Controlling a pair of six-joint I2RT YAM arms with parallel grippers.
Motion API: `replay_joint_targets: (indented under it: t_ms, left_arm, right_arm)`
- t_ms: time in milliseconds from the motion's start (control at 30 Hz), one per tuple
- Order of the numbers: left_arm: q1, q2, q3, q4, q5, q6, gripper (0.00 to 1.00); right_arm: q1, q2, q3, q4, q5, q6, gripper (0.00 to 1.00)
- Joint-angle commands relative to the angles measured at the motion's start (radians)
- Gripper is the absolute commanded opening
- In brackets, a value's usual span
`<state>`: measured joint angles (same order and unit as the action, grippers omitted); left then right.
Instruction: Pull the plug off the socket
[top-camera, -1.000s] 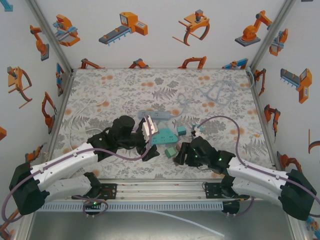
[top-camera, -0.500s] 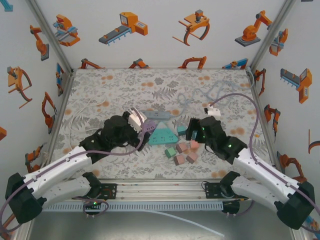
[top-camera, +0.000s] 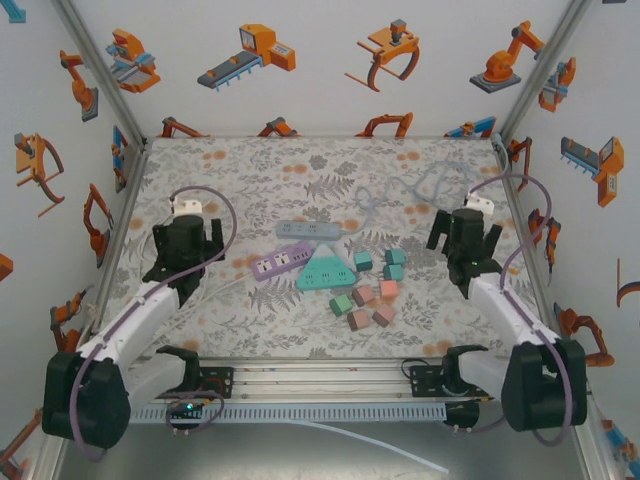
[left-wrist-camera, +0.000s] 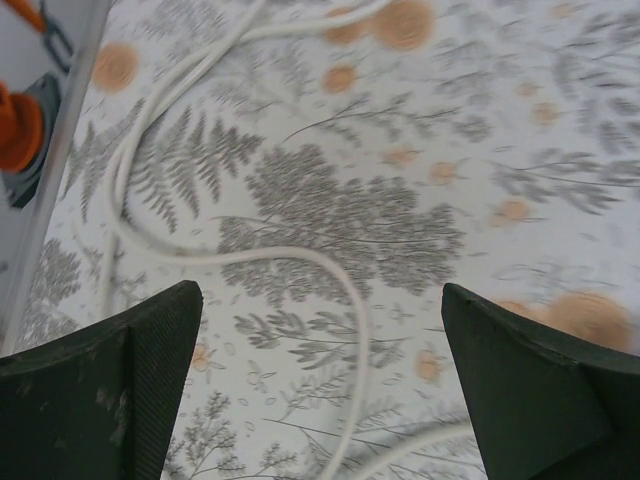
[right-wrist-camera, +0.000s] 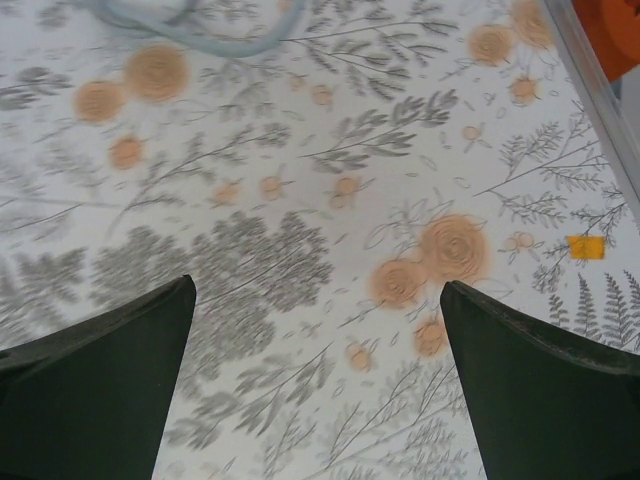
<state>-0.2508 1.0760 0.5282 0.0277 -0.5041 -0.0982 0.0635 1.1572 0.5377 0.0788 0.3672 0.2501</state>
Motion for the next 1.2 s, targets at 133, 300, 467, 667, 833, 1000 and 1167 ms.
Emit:
replay_joint_targets:
  t_ms: [133, 300, 467, 667, 833, 1000, 1167]
  left_arm:
    - [0.145, 0.197, -0.097, 0.447, 0.141, -0.010, 0.97]
    - [0.176, 0.323, -0.067, 0.570, 0.201, 0.005, 0.97]
    - [0.220, 0.454, -0.129, 0.803, 0.300, 0.015, 0.97]
    - [0.209, 0.469, -0.143, 0.855, 0.277, 0.028, 0.97]
    - [0.206, 0.460, -0.137, 0.828, 0.276, 0.027, 0.97]
    - [0.206, 0.463, -0.139, 0.837, 0.276, 0.027, 0.97]
    - [0.206, 0.464, -0.139, 0.840, 0.276, 0.028, 0.97]
  right_arm:
    - [-0.047, 0.256, -0.028, 0.405, -0.072, -0.088, 1.00]
    - [-0.057, 0.351, -0.028, 0.545, -0.076, -0.141, 0.99]
    - [-0.076, 0.407, -0.197, 0.918, -0.200, -0.172, 1.00]
    - [-0.078, 0.383, -0.180, 0.840, -0.182, -0.158, 0.99]
    - [-0.079, 0.386, -0.166, 0.817, -0.194, -0.163, 0.99]
    - [-0.078, 0.388, -0.160, 0.814, -0.212, -0.166, 0.99]
    - [-0.079, 0.385, -0.160, 0.811, -0.212, -0.167, 0.99]
